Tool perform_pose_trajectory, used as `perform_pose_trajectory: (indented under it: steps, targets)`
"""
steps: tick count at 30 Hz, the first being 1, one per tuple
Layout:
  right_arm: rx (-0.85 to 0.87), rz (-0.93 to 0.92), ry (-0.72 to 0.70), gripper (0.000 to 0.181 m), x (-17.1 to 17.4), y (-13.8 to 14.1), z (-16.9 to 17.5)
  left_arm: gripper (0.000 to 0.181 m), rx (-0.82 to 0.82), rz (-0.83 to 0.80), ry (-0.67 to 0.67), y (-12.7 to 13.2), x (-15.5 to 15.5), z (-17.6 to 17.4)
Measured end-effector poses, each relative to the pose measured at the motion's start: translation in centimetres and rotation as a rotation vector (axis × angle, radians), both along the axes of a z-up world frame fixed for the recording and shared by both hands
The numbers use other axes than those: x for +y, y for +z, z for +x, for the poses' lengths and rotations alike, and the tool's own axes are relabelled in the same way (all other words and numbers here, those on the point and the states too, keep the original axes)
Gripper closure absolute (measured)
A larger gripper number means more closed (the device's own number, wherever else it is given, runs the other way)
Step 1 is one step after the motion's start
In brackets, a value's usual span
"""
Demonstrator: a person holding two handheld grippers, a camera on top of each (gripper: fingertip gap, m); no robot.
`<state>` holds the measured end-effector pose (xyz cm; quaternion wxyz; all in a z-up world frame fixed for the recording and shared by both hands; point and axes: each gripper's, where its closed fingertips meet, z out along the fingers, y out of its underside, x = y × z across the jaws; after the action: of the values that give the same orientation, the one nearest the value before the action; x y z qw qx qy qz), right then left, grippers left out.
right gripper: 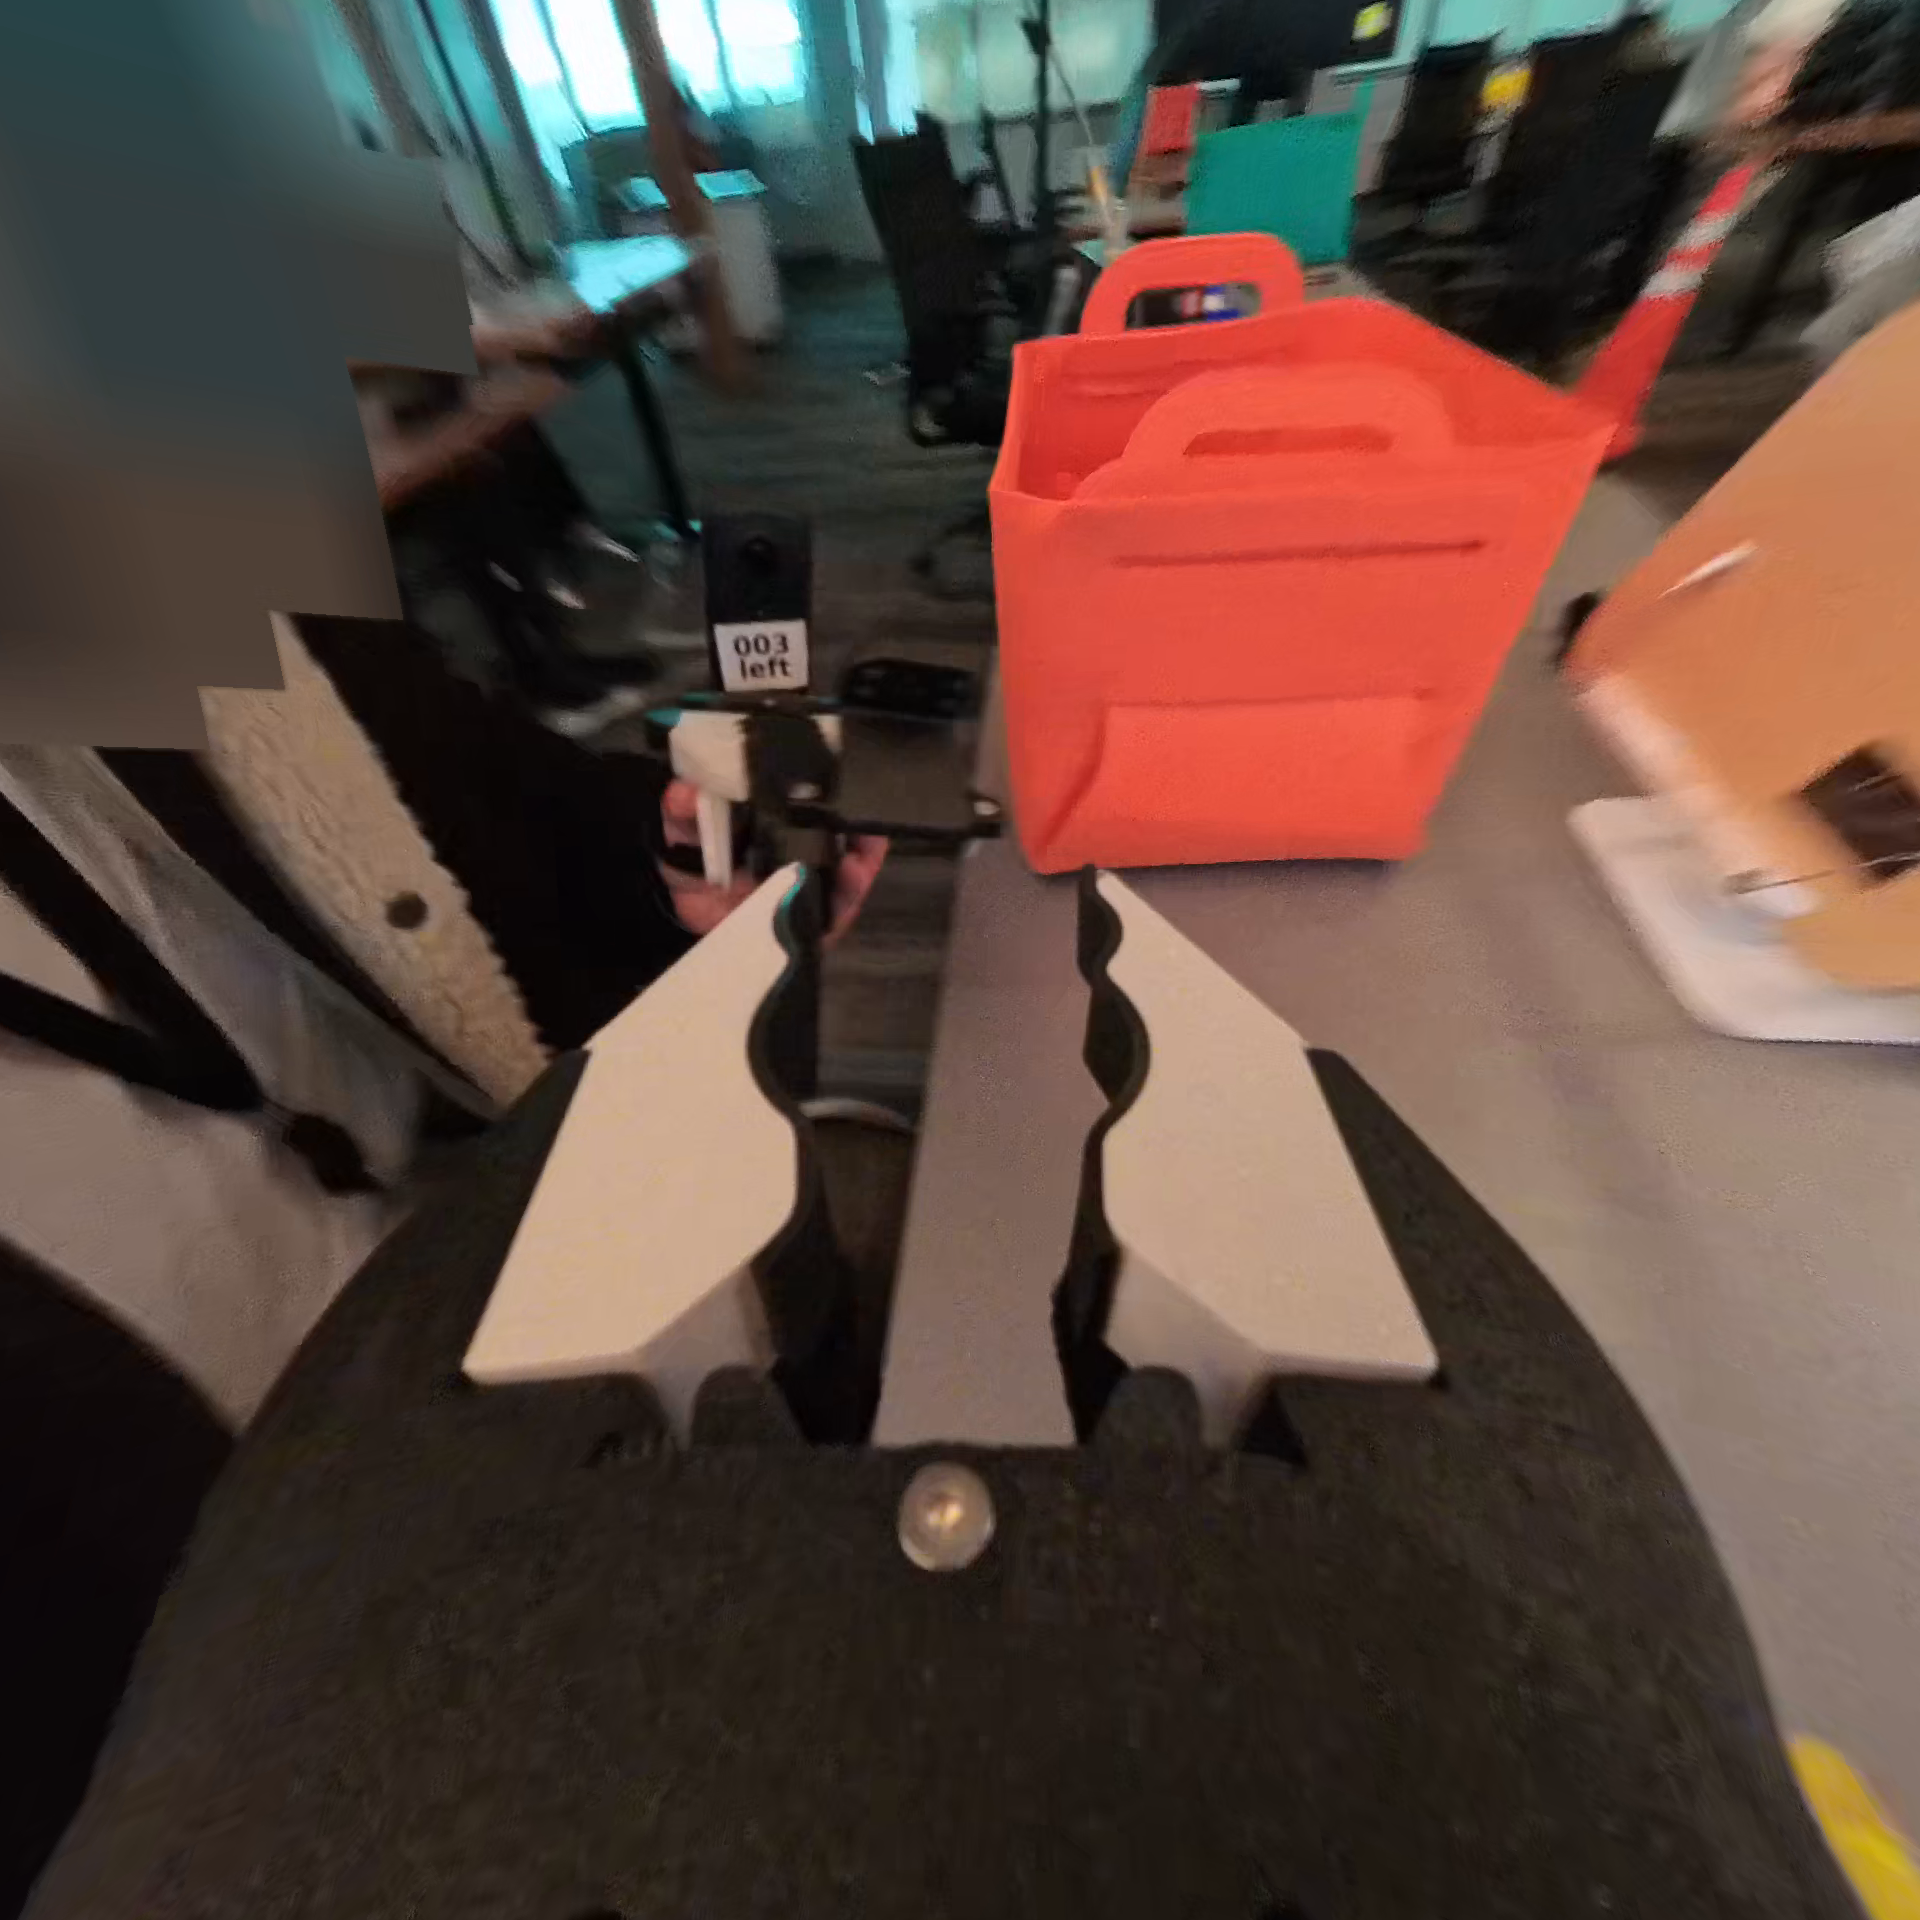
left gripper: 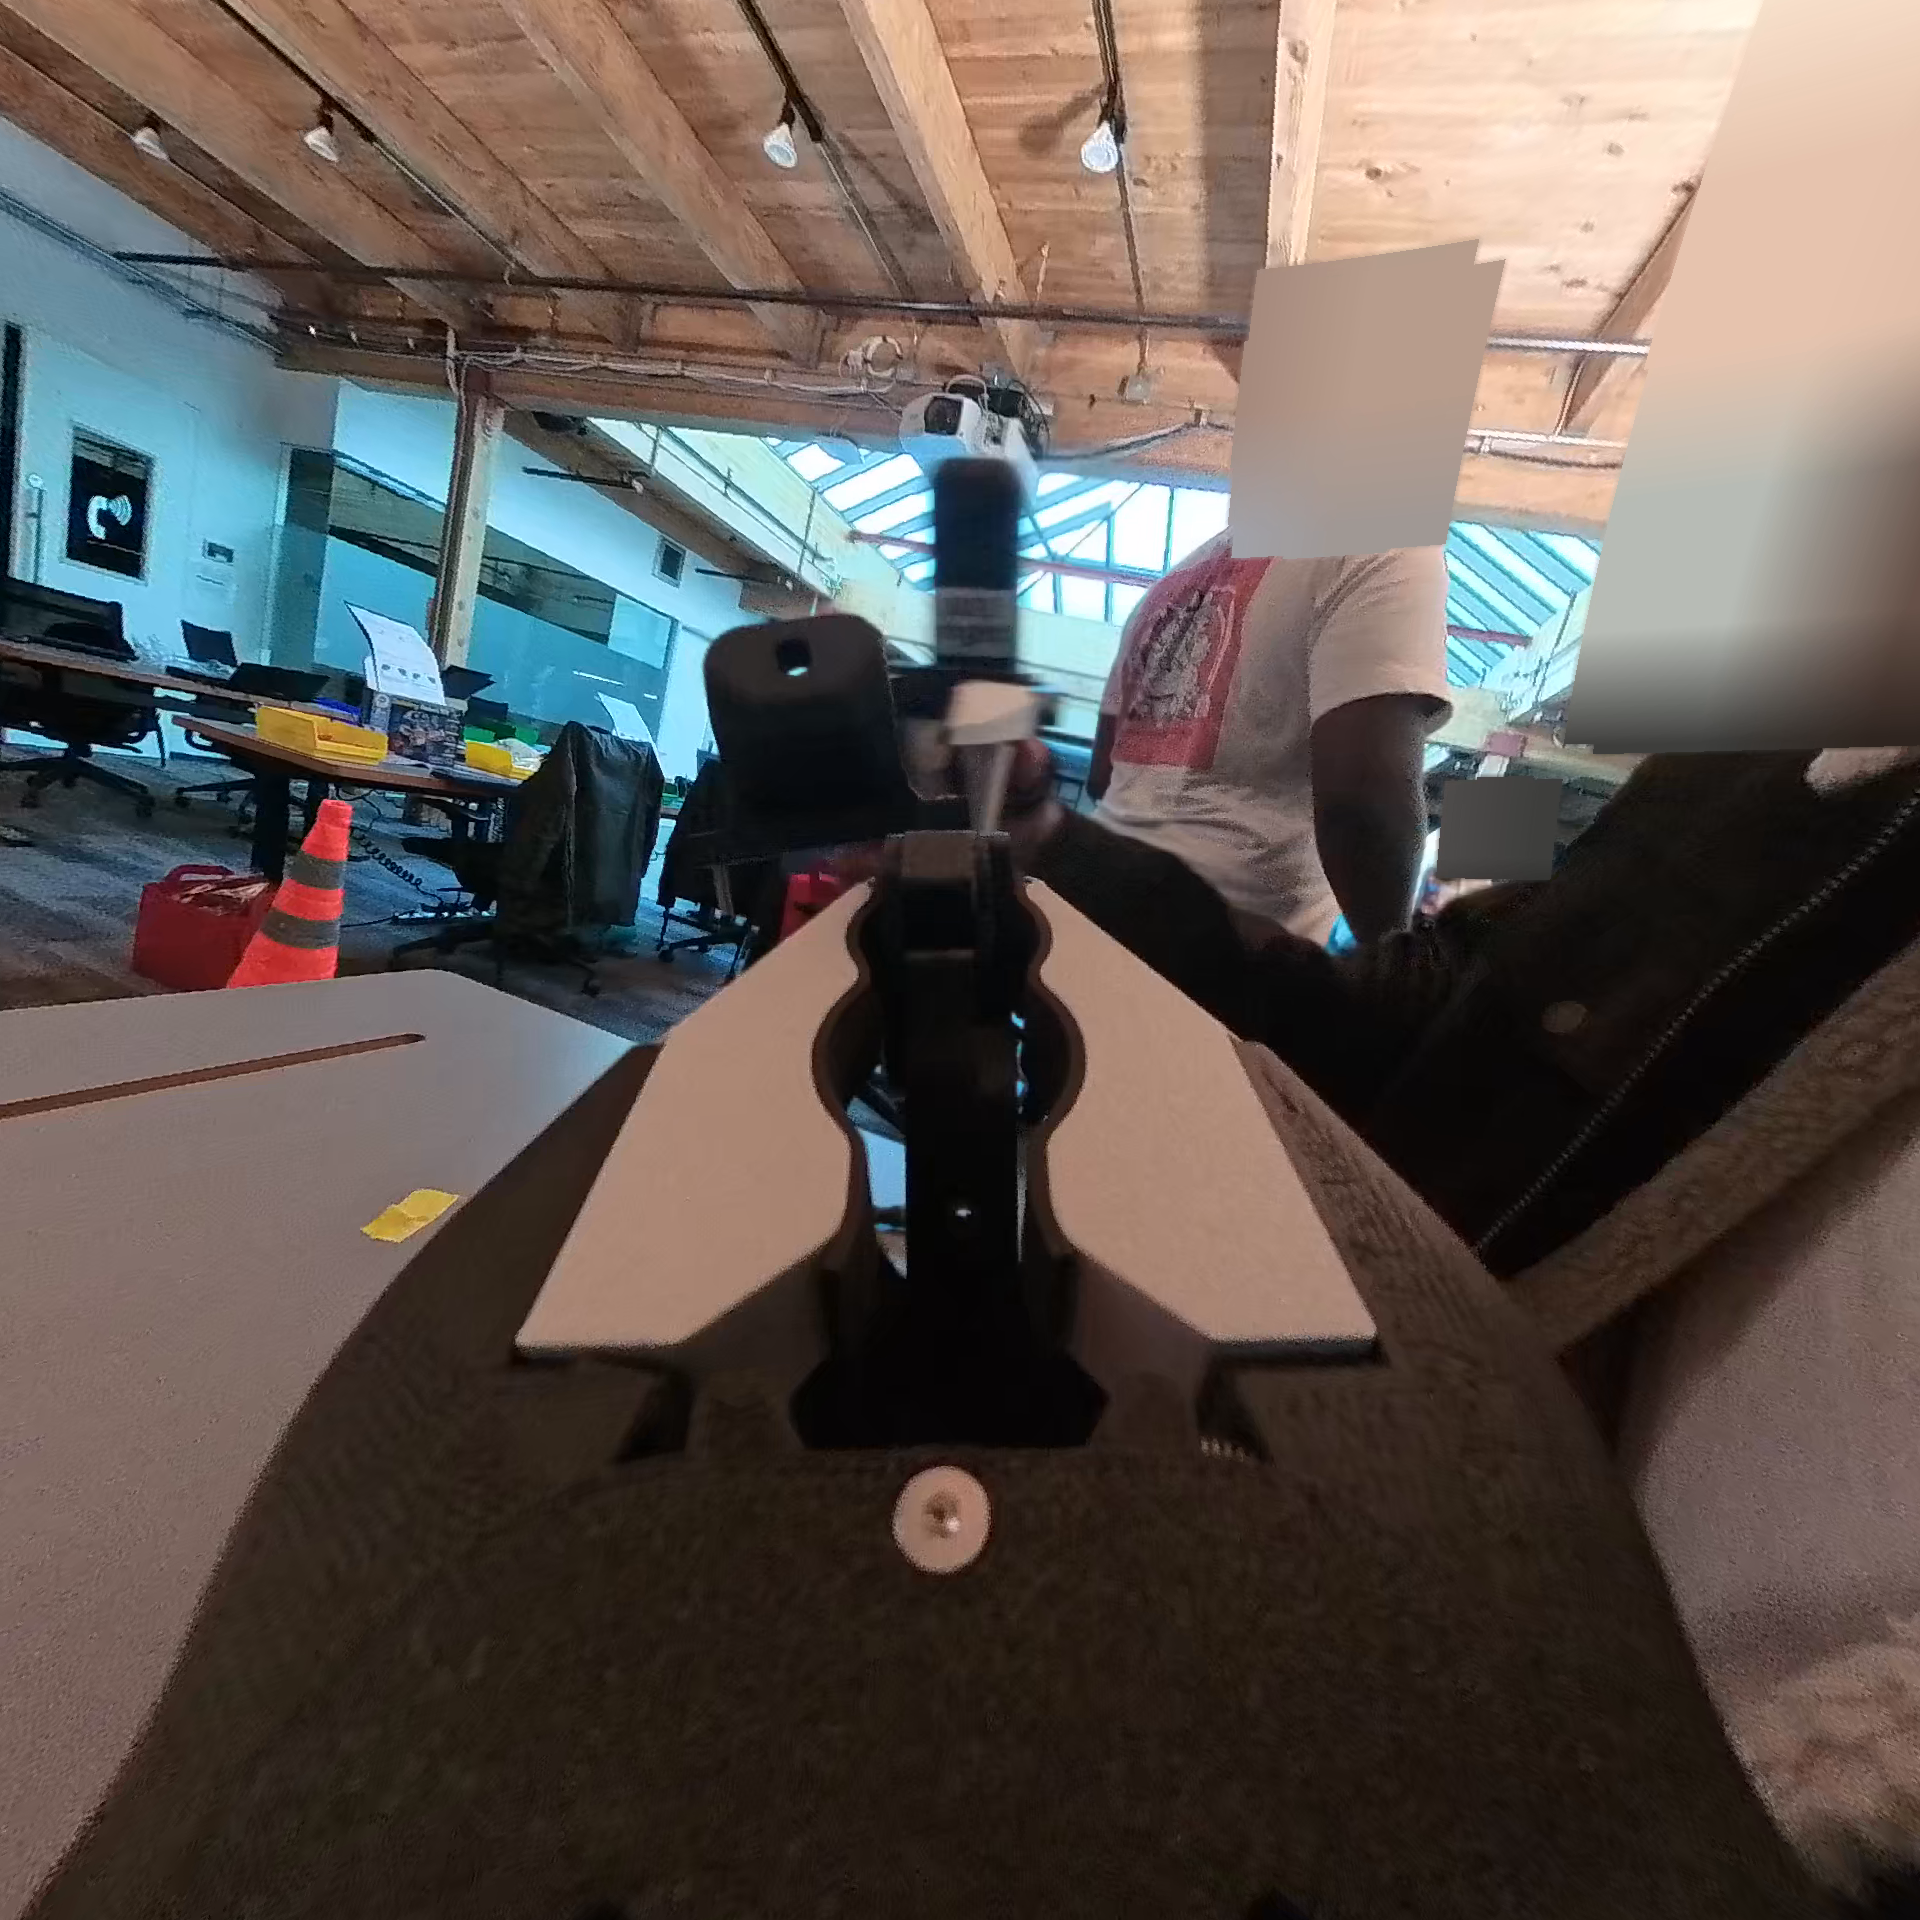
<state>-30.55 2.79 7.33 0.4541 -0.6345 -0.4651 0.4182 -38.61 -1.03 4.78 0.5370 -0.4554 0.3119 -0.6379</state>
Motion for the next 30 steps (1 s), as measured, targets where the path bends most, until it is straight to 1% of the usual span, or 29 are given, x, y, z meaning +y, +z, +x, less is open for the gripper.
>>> perform_pose_trajectory:
  steps: [1,2,3,4,5,6,7,8,9,10,12,14,16,17,18,20,21,22,23,26,30]
  targets:
    - [0.055,-0.103,0.065,0.129,1.0,-0.7,-0.2,0.16,0.01,0.007,-0.002,0.0,-0.2,0.2]
    - [0.107,-0.222,0.154,0.12,1.1,-1.2,-0.9,0.16,0.021,0.013,0.006,-0.1,-0.3,0.4]
    - [0.137,-0.334,0.255,0.113,0.6,-1.5,-1.7,0.16,0.03,0.022,0.023,-0.1,-0.2,0.4]
    - [0.14,-0.402,0.339,0.107,-0.3,-1.7,-2.5,0.16,0.045,0.033,0.044,-0.2,-0.2,0.5]
    - [0.099,-0.427,0.347,0.105,-0.5,-2.4,-3.2,0.16,0.063,0.046,0.07,-0.4,0.0,0.6]
    - [0.054,-0.426,0.296,0.103,-0.5,-3.1,-3.6,0.16,0.081,0.057,0.097,-0.6,0.2,0.7]
    - [0.04,-0.409,0.255,0.106,-0.9,-3.2,-3.9,0.16,0.111,0.063,0.138,-1.0,0.7,0.8]
    - [0.014,-0.391,0.185,0.106,-1.1,-3.2,-4.1,0.16,0.149,0.079,0.186,-1.5,1.3,0.9]
    - [-0.065,-0.368,0.023,0.11,-0.1,-4.2,-3.8,0.16,0.183,0.106,0.232,-2.0,1.7,1.0]
    - [-0.144,-0.322,-0.117,0.109,0.6,-5.0,-3.1,0.16,0.218,0.133,0.27,-2.5,2.0,1.1]
    - [-0.145,-0.292,-0.313,0.119,1.4,-4.6,-2.7,0.16,0.278,0.168,0.303,-3.6,2.3,1.7]
    - [-0.167,-0.304,-0.343,0.111,1.0,-4.8,-3.7,0.16,0.314,0.186,0.314,-4.4,2.1,2.4]
    - [-0.281,-0.282,-0.382,0.102,1.1,-6.1,-4.6,0.16,0.35,0.212,0.313,-5.0,1.8,3.1]
    - [-0.304,-0.277,-0.394,0.104,1.1,-6.4,-5.0,0.16,0.362,0.22,0.314,-5.1,1.7,3.3]
    - [-0.315,-0.289,-0.425,0.113,1.5,-6.7,-5.1,0.16,0.358,0.227,0.314,-5.1,1.5,3.5]
    - [-0.337,-0.293,-0.436,0.13,1.8,-7.2,-5.3,0.16,0.357,0.221,0.301,-5.0,1.3,3.7]
    - [-0.336,-0.291,-0.429,0.136,1.9,-7.2,-5.4,0.16,0.36,0.215,0.294,-5.1,1.2,3.8]
    - [-0.333,-0.274,-0.41,0.154,1.8,-7.0,-5.7,0.16,0.359,0.206,0.278,-5.2,1.1,4.0]
    - [-0.331,-0.251,-0.387,0.158,1.5,-6.6,-6.0,0.159,0.347,0.19,0.278,-5.1,1.2,3.9]
    - [-0.36,-0.17,-0.318,0.16,0.7,-6.1,-6.7,0.159,0.306,0.119,0.227,-4.8,1.2,3.6]
    - [-0.312,-0.103,-0.224,0.162,-0.3,-5.0,-7.4,0.159,0.26,0.064,0.172,-4.3,1.1,3.2]
